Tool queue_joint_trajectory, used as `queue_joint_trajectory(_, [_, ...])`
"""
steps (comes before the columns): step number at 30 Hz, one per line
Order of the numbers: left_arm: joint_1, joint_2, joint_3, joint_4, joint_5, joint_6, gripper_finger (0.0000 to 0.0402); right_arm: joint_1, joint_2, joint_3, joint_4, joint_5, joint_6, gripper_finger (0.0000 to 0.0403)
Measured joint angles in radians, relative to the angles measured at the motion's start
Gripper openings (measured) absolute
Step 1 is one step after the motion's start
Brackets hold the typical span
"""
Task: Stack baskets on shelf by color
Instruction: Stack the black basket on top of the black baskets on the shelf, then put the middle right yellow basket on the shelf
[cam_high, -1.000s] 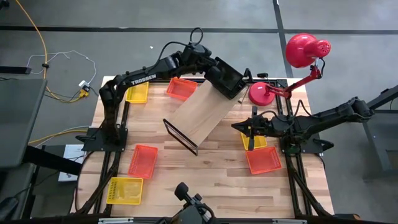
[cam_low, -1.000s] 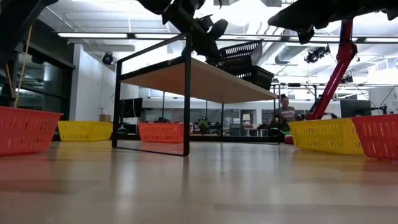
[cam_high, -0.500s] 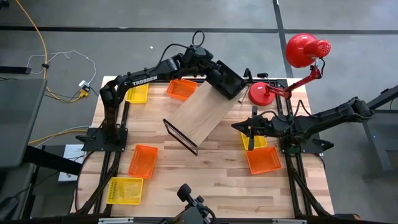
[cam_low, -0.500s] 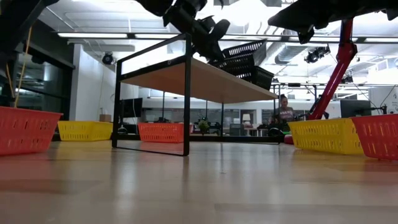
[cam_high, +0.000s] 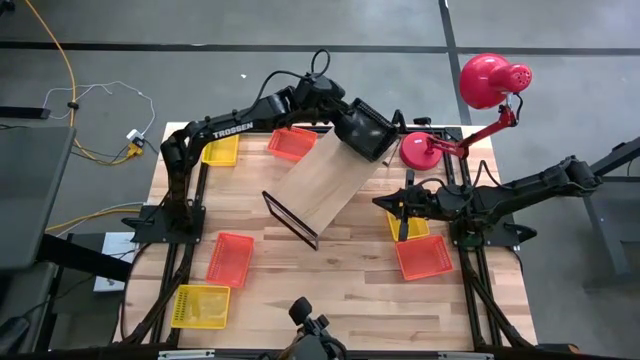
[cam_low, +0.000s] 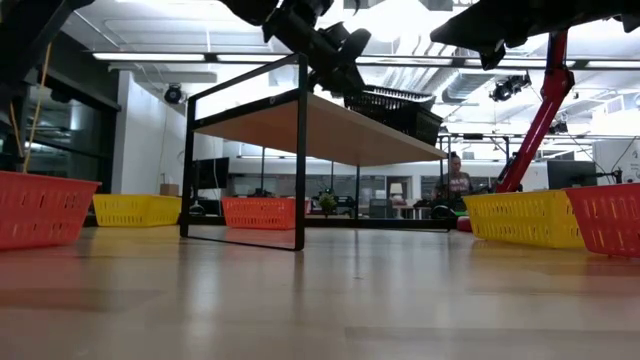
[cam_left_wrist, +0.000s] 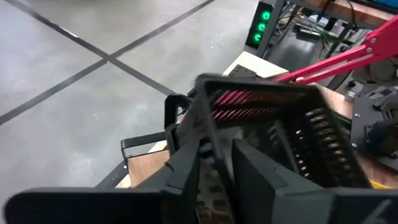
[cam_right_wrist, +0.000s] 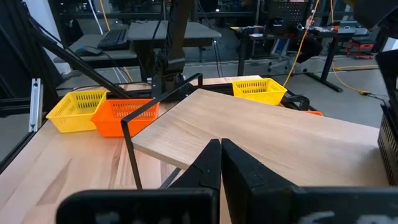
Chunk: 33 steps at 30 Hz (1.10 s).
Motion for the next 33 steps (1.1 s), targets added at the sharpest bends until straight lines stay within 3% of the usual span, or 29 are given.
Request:
queue_joint_trajectory(8, [0.004,0.000,0.000,0.000,0.006,0.017,0.0144,0.000,0.000,0.000,0.000,0.011,-0.004,0.0000])
queue_joint_trajectory(13, [0.023,-0.026,0.004,0.019,0.014,0.107,0.0160,-0.001,0.000,0.000,0.000,0.038,-0.005,0.0000])
queue_joint_trajectory(20, [0.076,-0.156,0.019,-0.074,0.314,0.139,0.0146,-0.002,0.000,0.000,0.009,0.038,0.004,0.0000])
queue_joint_trajectory(24, [0.072,-0.246,0.001,-0.155,0.436,0.164,0.0123,-0.002,0.000,0.000,0.011,0.038,0.003,0.0000])
queue_joint_trajectory(29, [0.028,-0.402,-0.197,-0.095,0.461,0.195,0.0071,-0.002,0.000,0.000,0.016,0.041,-0.007,0.0000])
queue_joint_trajectory(33, [-0.012,-0.585,-0.478,0.142,0.459,0.176,0.0011,-0.002,0.000,0.000,0.053,0.041,-0.030,0.0000])
